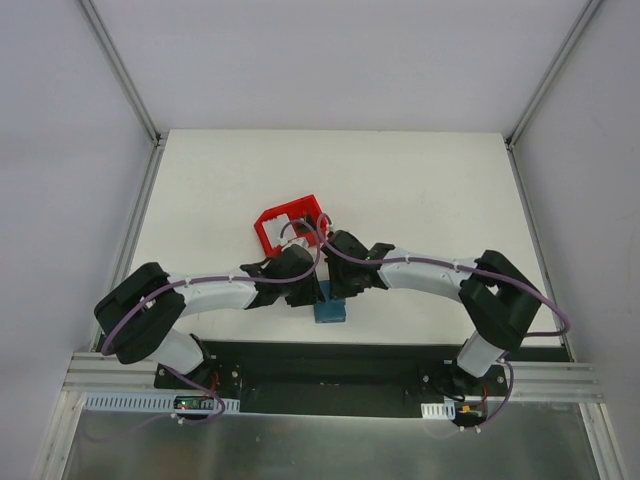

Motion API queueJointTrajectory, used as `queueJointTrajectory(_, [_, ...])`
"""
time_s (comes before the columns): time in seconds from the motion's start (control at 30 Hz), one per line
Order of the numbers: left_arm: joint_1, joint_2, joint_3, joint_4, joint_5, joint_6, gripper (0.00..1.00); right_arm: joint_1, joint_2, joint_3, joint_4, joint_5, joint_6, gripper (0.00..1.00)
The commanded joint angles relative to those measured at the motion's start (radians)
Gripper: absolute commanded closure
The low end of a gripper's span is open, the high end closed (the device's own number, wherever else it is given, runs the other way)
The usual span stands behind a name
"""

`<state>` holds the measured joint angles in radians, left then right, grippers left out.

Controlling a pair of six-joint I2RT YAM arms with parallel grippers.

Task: Put the credit cards into the card holder
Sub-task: Close the card holder at the center of the board, then reset both arms

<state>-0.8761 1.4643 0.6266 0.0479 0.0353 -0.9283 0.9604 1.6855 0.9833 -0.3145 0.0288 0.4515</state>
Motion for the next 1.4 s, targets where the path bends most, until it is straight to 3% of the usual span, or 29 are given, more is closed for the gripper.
queueJointTrajectory(0.0, [-0.006,0.004,-0.038,-0.069,-0.055,0.009,0.69,0.034,0.158,-0.08,-0.077,0.097,-0.008,0.85])
queueJointTrajectory(0.23, [-0.006,-0.002,-0.042,-0.062,-0.06,0.002,0.72,0.031,0.212,-0.057,-0.052,0.068,-0.013,0.8])
queueJointTrajectory(0.33, [-0.008,-0.002,-0.047,-0.06,-0.06,0.0,0.72,0.037,0.226,-0.061,-0.071,0.091,-0.007,0.91])
queueJointTrajectory(0.5, [-0.006,-0.015,-0.061,-0.054,-0.064,-0.007,0.72,0.037,0.22,-0.057,-0.104,0.138,-0.008,0.96])
queueJointTrajectory(0.77, [-0.008,-0.1,-0.065,-0.059,-0.13,0.032,0.65,0.015,0.112,-0.052,0.028,0.022,-0.033,0.89])
queueJointTrajectory(0.83, [-0.007,-0.136,-0.07,-0.065,-0.156,0.042,0.6,0.0,0.076,-0.054,0.051,0.008,-0.037,0.82])
queueJointTrajectory(0.97, [-0.004,-0.219,-0.08,-0.101,-0.225,0.055,0.46,-0.073,0.005,-0.02,0.057,-0.018,-0.048,0.8])
queueJointTrajectory(1.1, [-0.003,-0.303,-0.071,-0.187,-0.31,0.063,0.33,-0.114,-0.11,-0.003,0.054,-0.01,-0.074,0.67])
queueJointTrajectory(1.17, [0.0,-0.35,-0.077,-0.229,-0.35,0.06,0.27,-0.124,-0.176,-0.015,0.055,0.009,-0.082,0.61])
queueJointTrajectory(1.33, [0.045,-0.521,-0.134,-0.298,-0.411,0.055,0.01,-0.169,-0.345,-0.129,0.058,0.049,-0.067,0.49])
queueJointTrajectory(1.37, [0.063,-0.553,-0.149,-0.31,-0.411,0.055,0.01,-0.182,-0.369,-0.161,0.063,0.056,-0.059,0.46])
